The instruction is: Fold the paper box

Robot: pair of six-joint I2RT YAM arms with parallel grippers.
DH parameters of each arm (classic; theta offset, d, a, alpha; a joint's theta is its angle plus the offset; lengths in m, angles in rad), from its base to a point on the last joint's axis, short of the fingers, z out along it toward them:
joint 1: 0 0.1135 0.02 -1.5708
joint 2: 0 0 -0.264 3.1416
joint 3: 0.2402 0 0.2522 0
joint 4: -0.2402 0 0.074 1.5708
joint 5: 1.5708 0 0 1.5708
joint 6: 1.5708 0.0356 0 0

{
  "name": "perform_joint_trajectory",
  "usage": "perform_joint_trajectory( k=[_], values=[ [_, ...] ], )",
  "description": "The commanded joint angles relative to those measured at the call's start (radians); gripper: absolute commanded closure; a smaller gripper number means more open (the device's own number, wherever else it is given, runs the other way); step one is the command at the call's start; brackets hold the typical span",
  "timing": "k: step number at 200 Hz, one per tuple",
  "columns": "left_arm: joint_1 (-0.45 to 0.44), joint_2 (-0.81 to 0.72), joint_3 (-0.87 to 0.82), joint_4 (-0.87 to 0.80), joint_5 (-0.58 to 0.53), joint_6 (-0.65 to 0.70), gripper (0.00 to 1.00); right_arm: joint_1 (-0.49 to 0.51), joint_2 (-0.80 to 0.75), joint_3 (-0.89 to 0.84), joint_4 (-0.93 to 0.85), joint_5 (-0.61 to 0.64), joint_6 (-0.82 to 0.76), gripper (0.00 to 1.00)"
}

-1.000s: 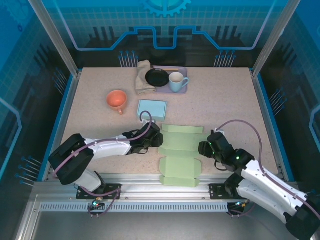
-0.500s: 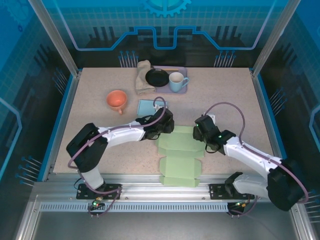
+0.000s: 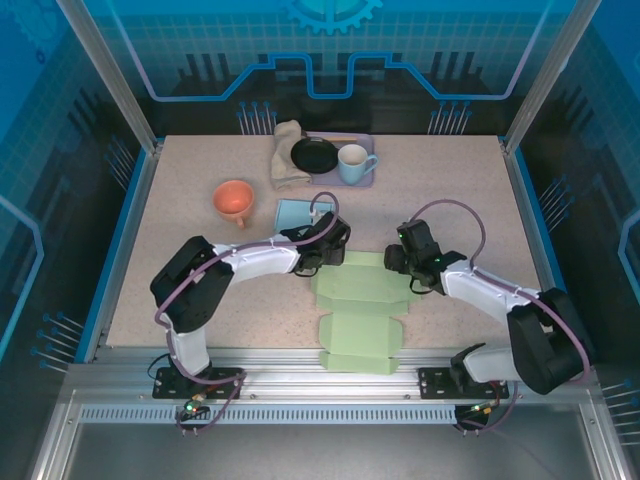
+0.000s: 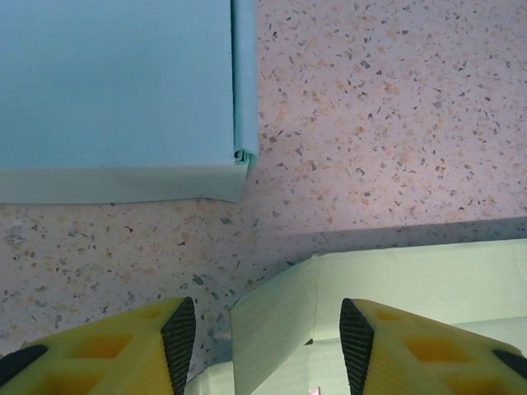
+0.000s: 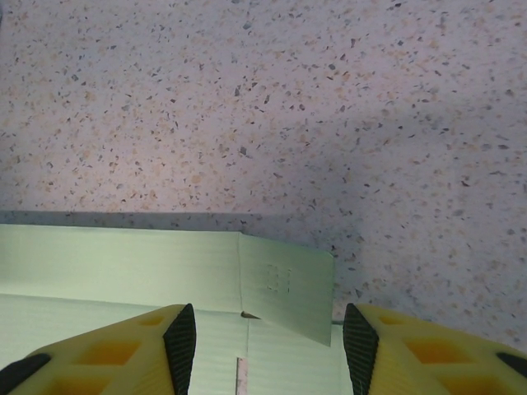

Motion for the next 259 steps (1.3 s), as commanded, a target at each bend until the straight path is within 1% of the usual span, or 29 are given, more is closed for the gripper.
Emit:
perform_joint_trajectory(
  k=[1,34,47,73,88,103,110,123,134,153,162,172,185,192,198,235,255,259],
  values=[
    [0.003,0.033,0.03,-0.02,-0.001,0.019,0.48,-0.017,0.039,0.015,0.039,-0.03,-0.012,0.47],
    [0.003,0.053,0.041,-0.024,-0.001,0.021,0.5,-0.017,0.075,0.015,0.039,0.003,-0.013,0.48],
    [0.002,0.058,0.043,-0.02,0.0,0.025,0.53,-0.019,0.085,0.015,0.042,0.006,-0.018,0.48],
    [0.002,0.065,0.044,0.016,0.022,0.052,0.68,-0.018,0.073,0.015,0.044,-0.024,-0.028,0.48],
    [0.003,0.064,0.04,0.051,0.038,0.072,0.79,-0.013,0.052,0.018,0.038,-0.041,-0.036,0.48],
    [0.005,0.058,0.04,0.084,0.063,0.093,0.94,-0.005,0.025,0.03,0.018,-0.046,-0.042,0.48],
    [0.006,0.05,0.041,0.095,0.076,0.099,0.96,-0.002,0.011,0.039,0.005,-0.048,-0.044,0.48],
    [0.007,0.036,0.04,0.119,0.092,0.111,0.96,0.007,-0.014,0.059,-0.023,-0.045,-0.048,0.48],
    [0.007,0.029,0.047,0.117,0.098,0.114,0.93,0.014,-0.036,0.07,-0.048,-0.036,-0.048,0.48],
    [0.014,0.017,0.038,0.103,0.09,0.108,0.8,0.031,-0.08,0.078,-0.09,-0.009,-0.041,0.48],
    [0.023,0.01,0.029,0.091,0.091,0.108,0.71,0.039,-0.103,0.072,-0.106,0.006,-0.038,0.48],
    [0.035,-0.003,0.013,0.078,0.096,0.106,0.67,0.045,-0.13,0.065,-0.122,0.02,-0.033,0.48],
    [0.046,-0.025,-0.017,0.068,0.109,0.103,0.56,0.049,-0.161,0.056,-0.133,0.029,-0.028,0.47],
    [0.046,-0.038,-0.038,0.07,0.119,0.1,0.47,0.05,-0.175,0.05,-0.137,0.029,-0.026,0.47],
    [0.047,-0.051,-0.057,0.081,0.136,0.099,0.42,0.051,-0.186,0.046,-0.139,0.028,-0.025,0.47],
    [0.048,-0.063,-0.118,0.1,0.246,0.065,0.41,0.059,-0.217,0.053,-0.162,0.027,-0.024,0.47],
    [0.047,-0.055,-0.14,0.135,0.312,0.058,0.44,0.06,-0.217,0.072,-0.18,0.026,-0.027,0.47],
    [0.047,-0.052,-0.14,0.139,0.324,0.057,0.46,0.061,-0.216,0.077,-0.184,0.025,-0.028,0.47]
  ],
)
